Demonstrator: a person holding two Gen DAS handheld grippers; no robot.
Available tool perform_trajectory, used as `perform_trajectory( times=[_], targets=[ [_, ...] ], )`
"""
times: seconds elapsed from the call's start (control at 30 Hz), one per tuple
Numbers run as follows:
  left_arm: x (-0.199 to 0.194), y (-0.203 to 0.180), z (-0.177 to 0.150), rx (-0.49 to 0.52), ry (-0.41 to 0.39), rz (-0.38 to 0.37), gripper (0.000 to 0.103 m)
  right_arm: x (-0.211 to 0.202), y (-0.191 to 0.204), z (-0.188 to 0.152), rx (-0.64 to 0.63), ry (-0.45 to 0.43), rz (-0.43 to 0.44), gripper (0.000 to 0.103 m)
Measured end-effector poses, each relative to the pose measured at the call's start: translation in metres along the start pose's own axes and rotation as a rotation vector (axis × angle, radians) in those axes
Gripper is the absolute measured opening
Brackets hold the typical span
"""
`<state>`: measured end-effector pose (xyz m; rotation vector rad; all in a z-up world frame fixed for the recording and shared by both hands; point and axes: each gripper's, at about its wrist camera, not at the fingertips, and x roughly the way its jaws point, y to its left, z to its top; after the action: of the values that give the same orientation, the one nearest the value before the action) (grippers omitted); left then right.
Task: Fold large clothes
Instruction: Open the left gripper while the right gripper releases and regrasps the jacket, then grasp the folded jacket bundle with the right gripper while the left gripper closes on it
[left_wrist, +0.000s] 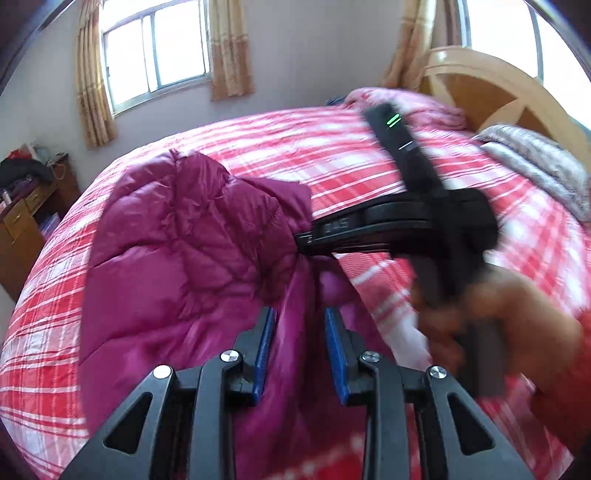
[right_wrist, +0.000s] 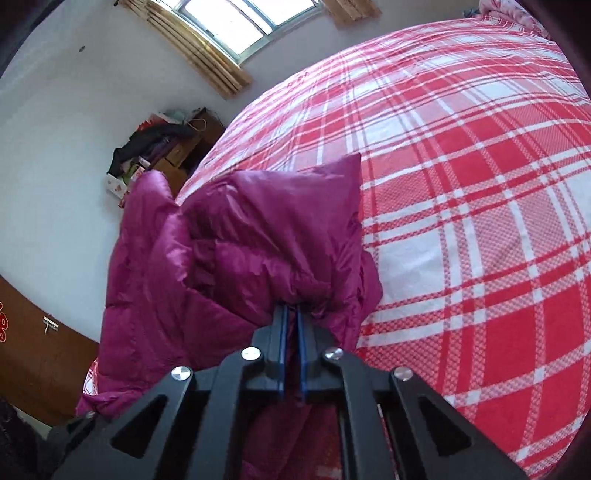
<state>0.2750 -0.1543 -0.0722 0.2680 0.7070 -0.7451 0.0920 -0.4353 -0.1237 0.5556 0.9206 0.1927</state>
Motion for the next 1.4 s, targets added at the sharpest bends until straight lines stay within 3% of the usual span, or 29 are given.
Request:
perform_trajectory(
  times=[0.07, 0.17, 0.2, 0.23, 0.3, 0.37, 0.43, 0.53, 0.63, 0.67, 0.73, 0.77, 0.8, 0.87, 0.93, 1.03, 1.1, 1.13, 1.23, 1.3, 1.4],
  targets=[
    [-0.036, 0.019, -0.010, -0.018, -0.041, -0.060, 0.034, 0.006, 0.000, 0.001, -0.013, 0.012, -0.007, 0.006],
    [-0.073, 0.073, -0.017, -0.153, -0.086, -0.127, 0.036, 0.014, -0.008, 0.001, 0.020, 0.021, 0.041, 0.006],
    [-0.081, 0.092, -0.016, -0.204, -0.108, -0.109, 0.038, 0.016, -0.012, -0.001, 0.030, 0.020, 0.058, 0.006],
    [-0.084, 0.111, -0.015, -0.236, -0.129, -0.055, 0.045, 0.017, -0.012, -0.001, 0.031, 0.019, 0.065, 0.006],
    [-0.081, 0.147, -0.009, -0.282, -0.169, 0.084, 0.047, 0.021, -0.009, -0.004, 0.011, 0.014, 0.038, 0.002],
    [-0.062, 0.181, -0.003, -0.346, -0.189, 0.122, 0.047, 0.022, -0.006, -0.007, -0.015, 0.005, 0.019, 0.001],
    [-0.026, 0.205, 0.007, -0.394, -0.157, 0.129, 0.047, 0.023, -0.010, -0.006, 0.001, 0.010, 0.038, 0.001],
    [0.034, 0.208, 0.016, -0.421, -0.090, 0.092, 0.047, 0.018, -0.016, -0.007, 0.044, 0.015, 0.078, 0.001],
    [0.064, 0.196, 0.017, -0.442, -0.058, 0.054, 0.047, -0.002, -0.009, -0.007, 0.018, -0.015, 0.038, 0.008],
    [0.063, 0.191, 0.018, -0.440, -0.066, 0.042, 0.047, -0.016, -0.005, -0.006, -0.002, -0.052, 0.042, 0.017],
    [0.057, 0.183, 0.019, -0.412, -0.086, 0.040, 0.047, -0.044, 0.006, -0.002, -0.063, -0.144, 0.081, 0.025],
    [0.055, 0.181, 0.020, -0.399, -0.088, 0.051, 0.047, -0.057, 0.011, 0.000, -0.089, -0.183, 0.091, 0.047],
    [0.054, 0.180, 0.019, -0.398, -0.089, 0.050, 0.047, -0.067, 0.018, 0.004, -0.106, -0.222, 0.093, 0.083],
    [0.054, 0.183, 0.019, -0.411, -0.086, 0.039, 0.047, -0.071, 0.027, 0.014, -0.133, -0.268, 0.130, 0.097],
    [0.053, 0.183, 0.018, -0.429, -0.088, 0.037, 0.047, -0.057, 0.037, 0.025, -0.146, -0.239, 0.149, 0.094],
    [0.054, 0.187, 0.020, -0.437, -0.091, 0.038, 0.047, -0.019, 0.047, 0.028, -0.167, -0.119, 0.133, 0.069],
    [0.057, 0.188, 0.022, -0.432, -0.085, 0.046, 0.047, 0.000, 0.054, 0.025, -0.212, 0.001, 0.100, 0.015],
    [0.057, 0.187, 0.023, -0.427, -0.082, 0.051, 0.047, 0.001, 0.061, 0.022, -0.239, 0.008, 0.088, 0.015],
    [0.049, 0.180, 0.031, -0.396, -0.095, 0.078, 0.047, -0.031, 0.070, 0.013, -0.308, -0.124, 0.095, 0.012],
    [0.044, 0.171, 0.037, -0.365, -0.117, 0.087, 0.047, -0.052, 0.056, 0.010, -0.249, -0.186, 0.120, 0.012],
    [0.047, 0.151, 0.046, -0.304, -0.117, 0.073, 0.047, -0.054, 0.033, 0.003, -0.188, -0.187, 0.068, 0.012]
  ],
)
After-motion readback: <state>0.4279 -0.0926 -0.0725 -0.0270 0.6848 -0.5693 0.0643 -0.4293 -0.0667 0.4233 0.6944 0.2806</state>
